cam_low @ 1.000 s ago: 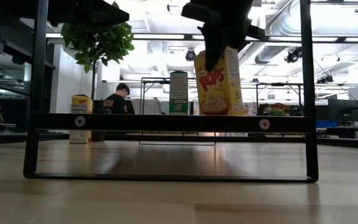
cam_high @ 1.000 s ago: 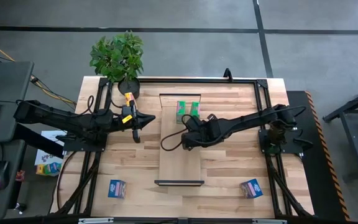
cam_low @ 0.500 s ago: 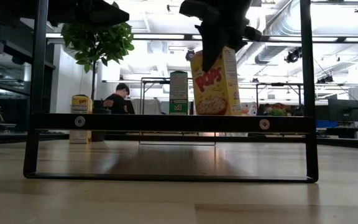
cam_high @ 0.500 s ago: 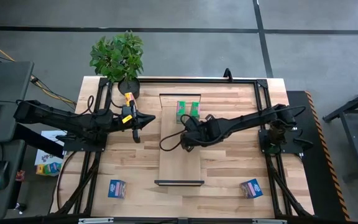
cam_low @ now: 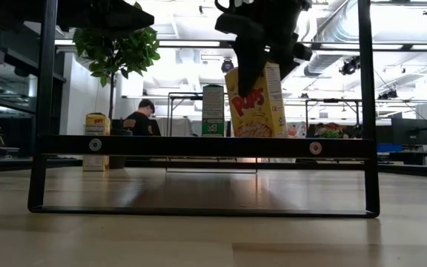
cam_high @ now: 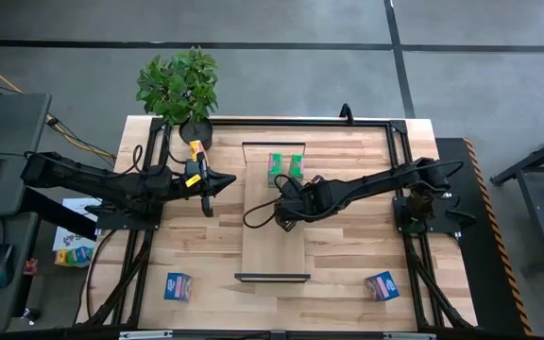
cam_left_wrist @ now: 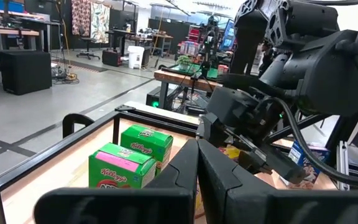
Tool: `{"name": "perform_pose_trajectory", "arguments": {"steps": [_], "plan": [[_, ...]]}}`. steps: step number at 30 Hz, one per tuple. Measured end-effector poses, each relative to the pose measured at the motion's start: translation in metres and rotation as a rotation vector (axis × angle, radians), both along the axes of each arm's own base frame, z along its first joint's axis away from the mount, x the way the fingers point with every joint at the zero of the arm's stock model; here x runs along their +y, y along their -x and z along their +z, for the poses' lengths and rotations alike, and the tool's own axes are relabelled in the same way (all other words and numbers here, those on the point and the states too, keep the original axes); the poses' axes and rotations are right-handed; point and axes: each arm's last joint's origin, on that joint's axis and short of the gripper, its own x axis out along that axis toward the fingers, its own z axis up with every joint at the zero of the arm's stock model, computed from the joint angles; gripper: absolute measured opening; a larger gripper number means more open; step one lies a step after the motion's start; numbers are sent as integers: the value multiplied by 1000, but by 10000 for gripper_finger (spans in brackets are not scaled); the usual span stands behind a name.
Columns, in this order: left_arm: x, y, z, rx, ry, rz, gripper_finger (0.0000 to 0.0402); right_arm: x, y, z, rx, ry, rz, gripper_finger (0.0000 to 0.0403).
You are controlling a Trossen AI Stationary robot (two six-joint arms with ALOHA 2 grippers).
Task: Stack cereal on shelf
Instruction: Put the right yellow cereal box on the shelf
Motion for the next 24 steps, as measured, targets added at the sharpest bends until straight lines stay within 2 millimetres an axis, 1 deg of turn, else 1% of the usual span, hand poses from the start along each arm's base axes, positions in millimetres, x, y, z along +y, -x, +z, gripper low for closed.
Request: {"name": "perform_pose_trajectory", "arguments": {"steps": [4,10,17,24], "plan": [[0,0,0,0,0,0,0,0,-1,4,-13,4,17,245],[0,0,0,0,0,0,0,0,-3,18,-28,16,34,245],[0,0,0,0,0,0,0,-1,1,27,8,47,38,245],[0,0,0,0,0,0,0,-1,0,38,1,71,57,245]]}}
